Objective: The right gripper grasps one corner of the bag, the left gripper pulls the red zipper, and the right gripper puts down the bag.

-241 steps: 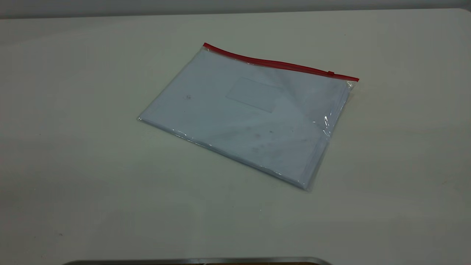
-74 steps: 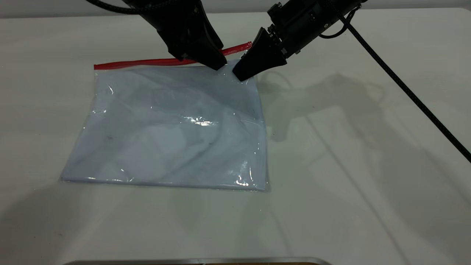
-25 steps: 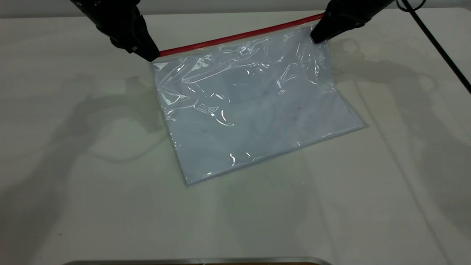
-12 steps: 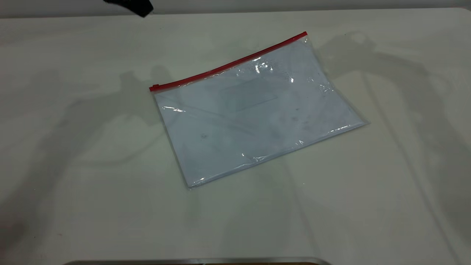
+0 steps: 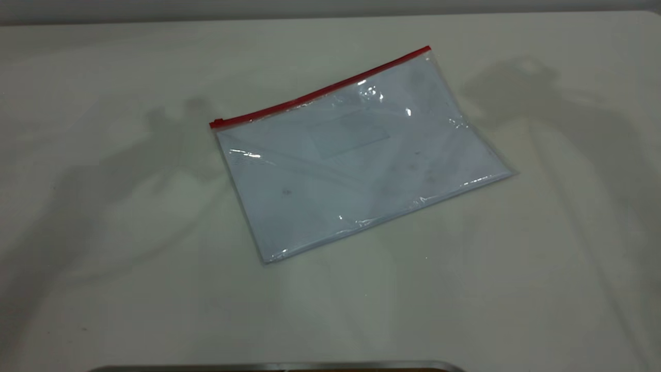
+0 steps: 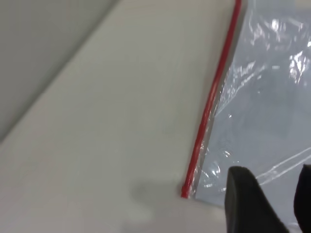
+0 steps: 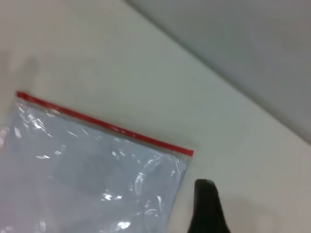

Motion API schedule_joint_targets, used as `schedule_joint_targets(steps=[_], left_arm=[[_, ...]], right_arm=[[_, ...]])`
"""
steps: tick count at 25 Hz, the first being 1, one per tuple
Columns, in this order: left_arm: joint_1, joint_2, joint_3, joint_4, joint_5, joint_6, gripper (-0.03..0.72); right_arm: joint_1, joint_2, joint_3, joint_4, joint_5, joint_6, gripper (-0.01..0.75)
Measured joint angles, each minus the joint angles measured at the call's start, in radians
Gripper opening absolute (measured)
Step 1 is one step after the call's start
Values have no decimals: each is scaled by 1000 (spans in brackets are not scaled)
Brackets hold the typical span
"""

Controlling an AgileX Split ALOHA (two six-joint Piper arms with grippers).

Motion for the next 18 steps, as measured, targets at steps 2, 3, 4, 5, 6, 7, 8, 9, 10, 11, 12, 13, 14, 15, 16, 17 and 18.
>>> schedule_joint_targets(steps=[2,3,4,5,6,7,8,9,10,11,12,13,14,15,16,17,18], left_arm=[[0,-76,0,61,45,-77,336],[0,-117,0,92,70,-121,353],[0,-155,1,124,92,-164,371],[0,-193,1,154,108,-197,392],[0,-224,1,178,123,-235,409],[0,-261,1,204,132,-270,428],[0,-297,1,227,137,-307,445],[0,-333,1,243,142,-342,458],[0,-363,1,260,150,-391,467],[0,-398,1,277,166,-442,473],[0,-434,1,296,182,-491,476],[0,-464,1,311,205,-529,477],[0,-498,1,331,234,-569,478],[0,-532,1,349,265,-601,478],[0,-564,1,366,293,-625,478],[0,-590,1,384,334,-651,479],[0,-618,1,400,384,-677,480]], right_arm=[[0,-83,0,-2,45,30,570],[0,-118,0,-2,71,45,570],[0,-161,0,-2,98,59,570],[0,-202,0,-2,125,77,570],[0,-236,0,-2,149,98,570],[0,-275,0,-4,180,119,570],[0,-313,0,-6,212,141,570],[0,-348,0,-9,237,169,570],[0,-376,0,-15,237,198,570],[0,-407,0,-22,237,223,570],[0,-438,0,-36,237,253,570],[0,-463,0,-53,237,281,570],[0,-494,0,-69,237,311,570],[0,-524,0,-83,237,338,570],[0,-555,0,-96,237,374,570],[0,-581,0,-107,237,410,570],[0,-616,8,-113,237,436,570]])
